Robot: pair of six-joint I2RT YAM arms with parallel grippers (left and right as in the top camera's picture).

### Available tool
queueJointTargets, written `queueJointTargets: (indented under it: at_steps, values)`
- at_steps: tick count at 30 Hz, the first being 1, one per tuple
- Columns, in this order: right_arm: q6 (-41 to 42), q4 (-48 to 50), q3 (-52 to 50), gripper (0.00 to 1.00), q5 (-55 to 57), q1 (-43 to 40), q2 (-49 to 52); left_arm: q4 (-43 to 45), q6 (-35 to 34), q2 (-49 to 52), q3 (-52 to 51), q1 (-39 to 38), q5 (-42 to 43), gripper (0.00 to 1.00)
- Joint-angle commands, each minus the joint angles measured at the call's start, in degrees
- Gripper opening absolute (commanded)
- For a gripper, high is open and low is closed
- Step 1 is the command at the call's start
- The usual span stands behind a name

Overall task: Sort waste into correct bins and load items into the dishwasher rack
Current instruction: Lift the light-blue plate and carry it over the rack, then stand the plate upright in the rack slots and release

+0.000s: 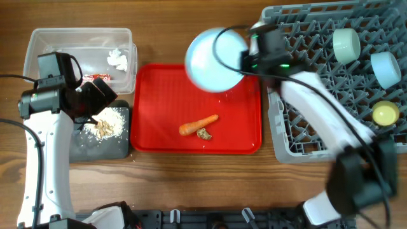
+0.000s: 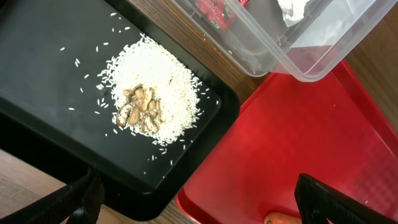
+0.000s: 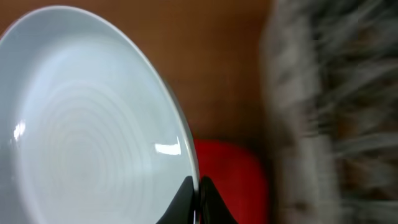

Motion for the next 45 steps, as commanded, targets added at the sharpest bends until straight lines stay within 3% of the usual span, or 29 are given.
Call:
queueJointTargets:
  at_steps: [1, 6, 10, 18, 29, 45]
  values:
    - [-9.7, -1.0, 1.1, 0.04, 15.0, -2.8, -9.1, 0.0, -0.5, -0.8, 0.4, 0.1, 0.3, 1.0]
    - [-19.3, -0.9, 1.1, 0.04, 37.3, -6.1, -12.9, 0.0, -0.5, -0.8, 0.4, 0.1, 0.3, 1.0]
    - [-21.4, -0.6, 1.1, 0.04, 51.3, -8.1, -11.9, 0.0, -0.5, -0.8, 0.4, 0.1, 0.3, 1.0]
    - [-22.3, 1.7, 1.1, 0.05, 59.6, -11.4, -7.9, 0.0, -0.5, -0.8, 0.4, 0.1, 0.3, 1.0]
    - [-26.7, 3.7, 1.1, 0.04, 58.8, -13.4, -0.8, 0.0, -0.5, -0.8, 0.4, 0.1, 0.3, 1.0]
    - [-26.7, 0.2, 1.1, 0.04, 37.5, -10.2, 0.5, 0.2, -0.5, -0.8, 0.4, 0.1, 0.3, 1.0]
